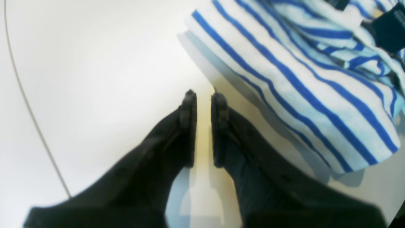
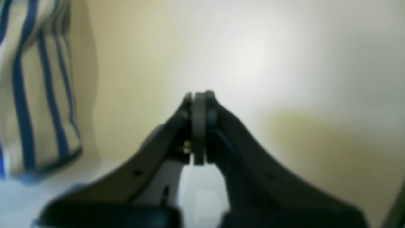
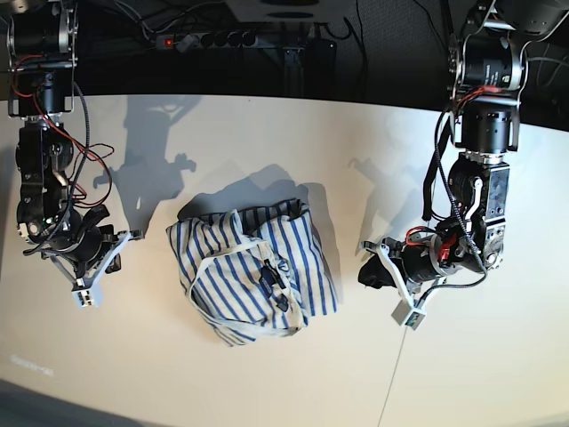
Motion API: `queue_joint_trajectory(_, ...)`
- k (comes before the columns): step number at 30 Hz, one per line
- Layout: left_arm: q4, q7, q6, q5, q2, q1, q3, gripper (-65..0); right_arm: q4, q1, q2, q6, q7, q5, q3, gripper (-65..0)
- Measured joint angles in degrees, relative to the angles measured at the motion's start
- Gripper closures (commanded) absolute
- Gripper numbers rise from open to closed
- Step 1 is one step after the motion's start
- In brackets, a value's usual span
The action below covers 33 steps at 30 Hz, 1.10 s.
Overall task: Fold the T-shirt properly
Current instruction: 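Press and tuck the bundle's loose edges with both grippers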
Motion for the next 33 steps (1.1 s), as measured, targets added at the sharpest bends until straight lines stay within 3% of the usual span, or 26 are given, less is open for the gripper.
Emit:
queue_joint_trajectory(3, 0.0, 0.2, 0.0, 0.2, 0.3, 0.0, 0.0, -8.6, -4.6, 2.5, -0.3, 1.1, 0.6, 1.1, -2.2, 0.0)
queue_joint_trajectory(7, 0.0, -2.8, 0.0, 4.4, 0.5, 0.1, 0.0, -1.2, -8.2, 4.3, -2.5, 1.7, 0.7, 0.9, -6.5, 0.0)
queue_joint_trajectory(12, -0.4, -5.8, 0.0, 9.3, 1.2, 0.0, 0.3, 0.0, -8.2, 4.4, -4.3, 1.9, 0.5, 0.4, -10.5, 0.0)
queue_joint_trajectory(18, -6.8, -16.1, 0.1, 15.0, 1.5, -0.2, 6.6, 0.0, -7.8, 3.5, -5.6, 1.9, -1.1, 2.5, -10.6, 0.0)
queue_joint_trajectory(26, -11.1, -19.1, 0.0, 18.1, 2.2, -4.6, 11.8, 0.0, 1.2, -4.3, -5.7, 1.9, -1.5, 6.3, -10.6, 0.0)
queue_joint_trajectory(33, -11.3, -18.8, 0.0, 18.5, 6.2, -8.0, 11.8, 0.0, 12.8, -11.8, -6.8, 1.9, -4.2, 6.7, -10.9, 0.0)
